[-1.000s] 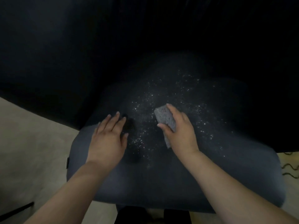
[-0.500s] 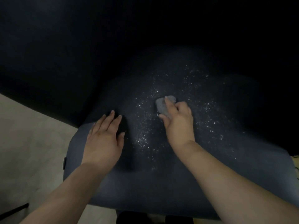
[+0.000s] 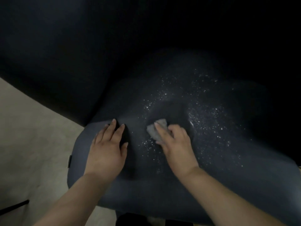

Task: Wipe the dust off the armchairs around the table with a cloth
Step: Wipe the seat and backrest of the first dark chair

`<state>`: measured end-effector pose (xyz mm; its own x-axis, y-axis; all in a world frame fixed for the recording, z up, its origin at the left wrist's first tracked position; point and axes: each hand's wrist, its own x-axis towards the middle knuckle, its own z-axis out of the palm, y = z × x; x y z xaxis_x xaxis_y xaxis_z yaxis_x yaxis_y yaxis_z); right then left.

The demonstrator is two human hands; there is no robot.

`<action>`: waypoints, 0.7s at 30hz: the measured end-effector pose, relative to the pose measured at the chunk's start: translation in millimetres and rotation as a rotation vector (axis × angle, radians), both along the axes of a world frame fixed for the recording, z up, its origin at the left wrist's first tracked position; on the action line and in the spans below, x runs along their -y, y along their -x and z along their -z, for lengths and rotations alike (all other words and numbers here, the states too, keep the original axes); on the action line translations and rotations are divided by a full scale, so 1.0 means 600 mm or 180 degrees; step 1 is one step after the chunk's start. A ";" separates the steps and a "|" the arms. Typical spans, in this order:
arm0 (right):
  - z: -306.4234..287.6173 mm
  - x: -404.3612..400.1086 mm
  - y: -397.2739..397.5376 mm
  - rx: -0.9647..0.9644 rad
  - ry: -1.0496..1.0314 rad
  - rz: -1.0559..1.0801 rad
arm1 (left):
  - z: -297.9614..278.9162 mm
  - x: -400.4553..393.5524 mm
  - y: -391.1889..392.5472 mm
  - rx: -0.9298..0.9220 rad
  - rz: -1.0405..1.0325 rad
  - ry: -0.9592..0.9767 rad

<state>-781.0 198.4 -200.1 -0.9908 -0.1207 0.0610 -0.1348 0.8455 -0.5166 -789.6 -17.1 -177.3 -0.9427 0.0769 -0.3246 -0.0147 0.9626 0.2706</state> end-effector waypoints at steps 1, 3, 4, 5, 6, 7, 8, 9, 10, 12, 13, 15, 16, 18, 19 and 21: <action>0.002 -0.017 -0.007 -0.0068 -0.0003 0.0071 | 0.001 0.003 -0.003 0.0005 -0.0013 0.0014; 0.005 -0.040 0.019 -0.0191 -0.0040 0.0430 | 0.003 0.009 -0.007 -0.0005 -0.0057 0.0032; 0.004 -0.041 0.046 -0.0181 -0.0071 0.0647 | 0.004 0.010 -0.008 0.0000 -0.0068 0.0044; 0.004 -0.033 0.075 -0.0120 -0.0048 0.0795 | 0.005 0.011 -0.008 0.0011 -0.0072 0.0052; 0.001 -0.014 0.095 -0.0019 0.0021 0.0810 | 0.007 0.010 -0.007 0.0020 -0.0077 0.0050; -0.003 0.012 0.101 0.0022 0.0100 0.0719 | 0.008 0.009 -0.006 0.0030 -0.0089 0.0039; -0.005 0.036 0.091 0.0011 0.0145 0.0558 | 0.009 0.008 -0.006 0.0037 -0.0107 0.0026; -0.004 0.055 0.068 -0.0035 0.0141 0.0335 | 0.008 0.008 -0.006 0.0030 -0.0128 0.0018; -0.004 0.061 0.040 -0.0041 0.0127 0.0107 | 0.007 0.008 -0.006 0.0014 -0.0139 0.0029; -0.003 0.040 -0.004 -0.0057 0.0106 -0.0102 | 0.006 0.011 -0.009 0.0019 -0.0125 0.0086; -0.001 0.021 -0.006 -0.0155 0.0075 -0.0082 | 0.006 0.014 -0.010 0.0037 -0.0119 0.0104; 0.001 -0.001 0.028 -0.0264 0.0014 0.0191 | 0.008 0.022 -0.013 0.0058 -0.0127 0.0130; 0.001 0.000 0.060 -0.0262 -0.0007 0.0409 | 0.009 0.025 -0.014 0.0049 -0.0115 0.0150; -0.001 0.030 0.116 -0.0161 0.0127 0.0653 | 0.013 0.027 -0.016 0.0029 -0.0087 0.0176; -0.003 0.053 0.124 -0.0156 0.0212 0.0581 | 0.014 0.027 -0.017 0.0022 -0.0086 0.0174; 0.000 0.088 0.095 -0.0211 0.0224 0.0179 | 0.016 0.026 -0.017 0.0007 -0.0123 0.0143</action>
